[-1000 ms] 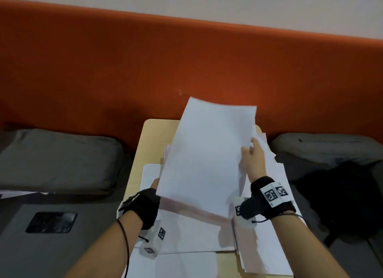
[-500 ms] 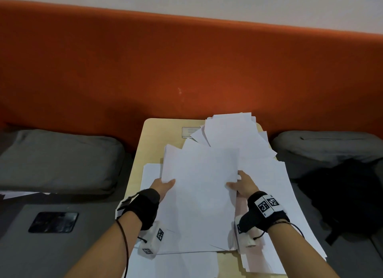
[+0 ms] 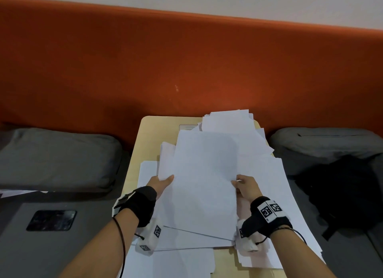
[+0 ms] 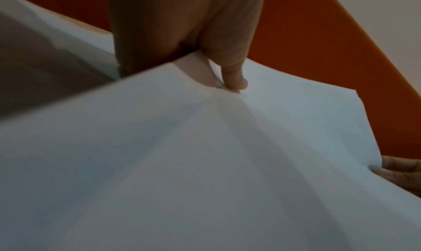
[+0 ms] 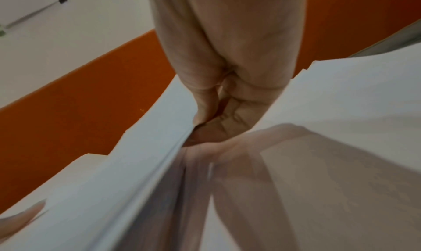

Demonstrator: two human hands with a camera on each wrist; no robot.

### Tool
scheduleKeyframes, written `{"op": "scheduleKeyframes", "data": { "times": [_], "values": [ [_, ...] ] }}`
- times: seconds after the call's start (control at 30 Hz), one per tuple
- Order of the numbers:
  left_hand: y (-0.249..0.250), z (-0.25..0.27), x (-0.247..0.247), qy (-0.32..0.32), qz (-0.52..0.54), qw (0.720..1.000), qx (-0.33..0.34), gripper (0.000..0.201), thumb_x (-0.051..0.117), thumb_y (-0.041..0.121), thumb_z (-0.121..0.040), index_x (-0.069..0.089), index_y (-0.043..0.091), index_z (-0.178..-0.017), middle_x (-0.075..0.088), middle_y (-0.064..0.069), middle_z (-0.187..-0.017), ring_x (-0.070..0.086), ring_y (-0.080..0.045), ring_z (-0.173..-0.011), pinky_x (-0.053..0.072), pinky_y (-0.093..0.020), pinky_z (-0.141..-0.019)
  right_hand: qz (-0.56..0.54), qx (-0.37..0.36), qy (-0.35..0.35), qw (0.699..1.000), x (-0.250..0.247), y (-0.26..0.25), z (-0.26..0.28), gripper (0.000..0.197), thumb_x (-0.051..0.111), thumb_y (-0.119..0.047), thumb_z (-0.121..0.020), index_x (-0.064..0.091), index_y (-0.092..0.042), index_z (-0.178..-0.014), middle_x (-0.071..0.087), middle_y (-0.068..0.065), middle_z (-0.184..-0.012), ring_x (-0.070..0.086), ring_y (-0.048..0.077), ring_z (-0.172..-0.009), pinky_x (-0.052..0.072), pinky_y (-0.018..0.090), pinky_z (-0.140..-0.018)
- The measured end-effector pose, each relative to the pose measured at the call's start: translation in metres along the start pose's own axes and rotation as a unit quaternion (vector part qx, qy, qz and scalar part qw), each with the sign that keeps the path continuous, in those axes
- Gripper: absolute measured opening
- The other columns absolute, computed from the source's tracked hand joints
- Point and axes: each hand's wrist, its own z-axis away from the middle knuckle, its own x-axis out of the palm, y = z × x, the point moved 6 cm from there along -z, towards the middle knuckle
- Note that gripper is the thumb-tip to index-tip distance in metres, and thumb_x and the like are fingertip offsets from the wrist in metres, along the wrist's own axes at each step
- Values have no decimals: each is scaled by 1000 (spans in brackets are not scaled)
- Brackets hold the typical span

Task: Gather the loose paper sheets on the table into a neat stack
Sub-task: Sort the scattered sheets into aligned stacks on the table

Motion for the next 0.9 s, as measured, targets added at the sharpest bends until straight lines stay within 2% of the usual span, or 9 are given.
{"op": "scheduleKeyframes", "data": {
  "times": [0.1, 0.17, 0.23, 0.33, 0.5, 0.63, 0.77, 0.83, 0.9],
  "values": [
    [-2, -2, -1, -7, -10, 1000, 2, 54, 62, 32, -87, 49, -4, -125, 58, -17, -121, 55, -31, -109, 42, -31, -92, -16, -20, 7, 1000, -2, -12, 11, 15, 60, -6, -87, 67, -7, -73, 65, 8, -70, 58, 26, -69, 51, 40, -74],
    [-4, -4, -2, -12, -6, 1000, -2, 57, 66, 34, -84, 51, -4, -125, 61, -18, -118, 57, -33, -108, 45, -37, -97, -6, -35, 4, 999, 0, -21, 19, 30, 60, -3, -87, 60, -12, -58, 54, -4, -52, 48, 20, -57, 41, 29, -60],
    [-5, -4, -2, -18, 1, 1000, -1, 57, 68, 33, -83, 52, -3, -123, 62, -18, -117, 59, -34, -107, 46, -38, -96, 4, -47, -1, 999, 3, -24, 22, 40, 59, -2, -88, 51, -15, -50, 45, -6, -45, 42, 16, -50, 34, 25, -54],
    [-2, -1, 0, -20, 0, 1000, 4, 53, 67, 29, -84, 51, -3, -123, 60, -18, -118, 57, -30, -103, 44, -32, -88, 22, -58, -12, 998, 6, -28, 23, 30, 58, -4, -89, 51, -6, -59, 44, -1, -48, 41, 18, -51, 34, 27, -57],
    [-1, 0, 0, -22, 12, 1000, 9, 55, 67, 25, -84, 47, -4, -127, 56, -17, -126, 53, -29, -111, 39, -30, -93, 58, -52, 67, 995, -19, -29, 19, 36, 53, -5, -92, 49, -18, -58, 45, -1, -51, 41, 20, -55, 37, 27, -62],
    [0, 1, 3, -25, 30, 999, 18, 52, 67, 18, -84, 47, -4, -127, 56, -14, -124, 51, -30, -118, 39, -30, -97, 124, -52, 10, 991, -10, -30, 26, 43, 54, -7, -92, 40, -20, -53, 41, -2, -54, 40, 15, -55, 33, 24, -56],
    [0, 3, 1, -23, 1, 1000, 17, 49, 67, 21, -84, 51, -4, -123, 59, -15, -117, 56, -29, -102, 44, -33, -89, 149, -57, -7, 987, 19, -29, 27, 41, 59, -9, -88, 37, -15, -54, 38, 0, -54, 36, 16, -55, 29, 23, -52],
    [1, 4, 1, -16, -17, 999, 22, 46, 64, 18, -87, 50, -4, -125, 58, -17, -120, 54, -27, -97, 42, -31, -85, 130, -48, 4, 990, 28, -29, 26, 27, 62, -10, -87, 48, -14, -64, 47, -1, -61, 44, 13, -57, 35, 20, -52],
    [3, 9, 1, -13, 1, 1000, 26, 43, 60, 14, -89, 48, -5, -126, 58, -18, -121, 53, -27, -98, 43, -33, -87, 119, -38, 18, 992, 29, -30, 27, 13, 66, -13, -86, 54, -10, -81, 54, 2, -77, 51, 16, -70, 37, 16, -54]
  ]
}}
